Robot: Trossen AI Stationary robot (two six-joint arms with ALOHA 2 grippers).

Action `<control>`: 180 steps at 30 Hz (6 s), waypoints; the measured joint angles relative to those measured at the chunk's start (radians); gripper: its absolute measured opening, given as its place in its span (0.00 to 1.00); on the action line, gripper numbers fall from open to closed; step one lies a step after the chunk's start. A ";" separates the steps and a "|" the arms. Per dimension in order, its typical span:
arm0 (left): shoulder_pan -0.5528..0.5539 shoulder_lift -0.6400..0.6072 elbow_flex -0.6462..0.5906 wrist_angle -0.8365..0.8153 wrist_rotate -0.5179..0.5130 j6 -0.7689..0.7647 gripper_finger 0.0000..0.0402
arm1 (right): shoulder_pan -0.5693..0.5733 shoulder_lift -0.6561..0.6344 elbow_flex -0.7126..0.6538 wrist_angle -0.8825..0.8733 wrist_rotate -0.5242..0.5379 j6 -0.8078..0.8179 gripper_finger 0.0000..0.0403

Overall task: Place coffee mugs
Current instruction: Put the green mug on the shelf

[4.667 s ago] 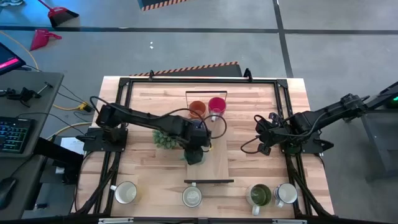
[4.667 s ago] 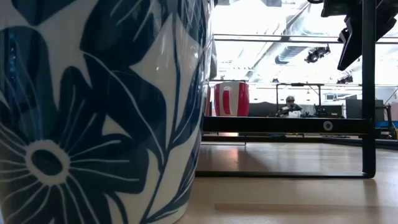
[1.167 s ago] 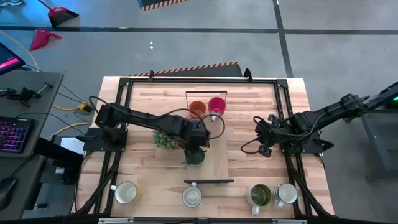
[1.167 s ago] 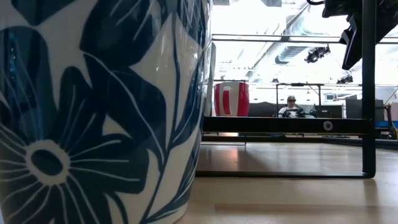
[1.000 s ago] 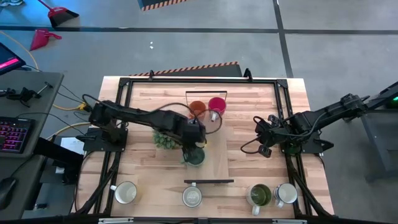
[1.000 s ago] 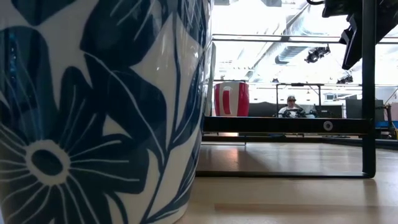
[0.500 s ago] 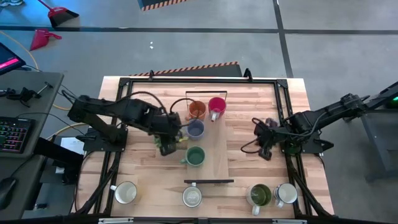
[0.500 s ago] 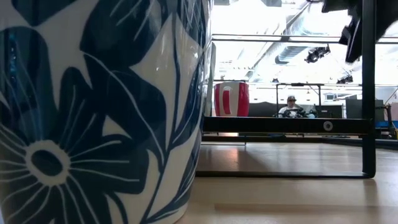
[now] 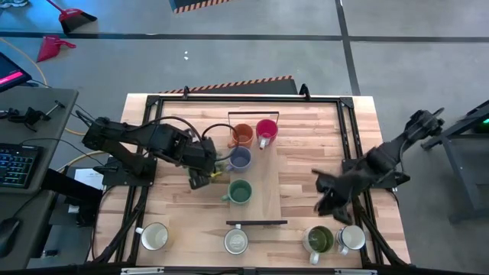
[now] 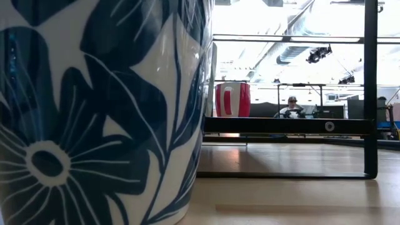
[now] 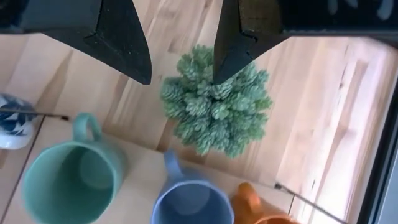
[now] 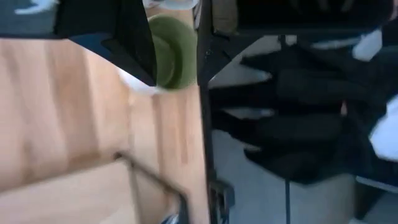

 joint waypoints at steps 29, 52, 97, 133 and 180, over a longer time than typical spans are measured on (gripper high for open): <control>-0.289 -0.415 -0.579 0.334 -0.184 -0.212 0.40 | 0.188 0.409 0.065 -0.103 0.178 0.047 0.25; -0.307 -0.448 -0.695 0.509 -0.213 -0.243 0.40 | 0.219 0.615 0.063 -0.104 0.177 0.047 0.25; -0.307 -0.448 -0.695 0.519 -0.214 -0.224 0.40 | 0.176 0.396 0.287 -0.662 0.317 0.304 0.00; -0.307 -0.448 -0.695 0.521 -0.228 -0.216 0.40 | -0.224 0.567 0.343 -0.369 0.496 0.117 0.00; -0.307 -0.448 -0.695 0.566 -0.229 -0.172 0.40 | -0.229 0.702 0.343 -0.135 0.340 0.094 0.00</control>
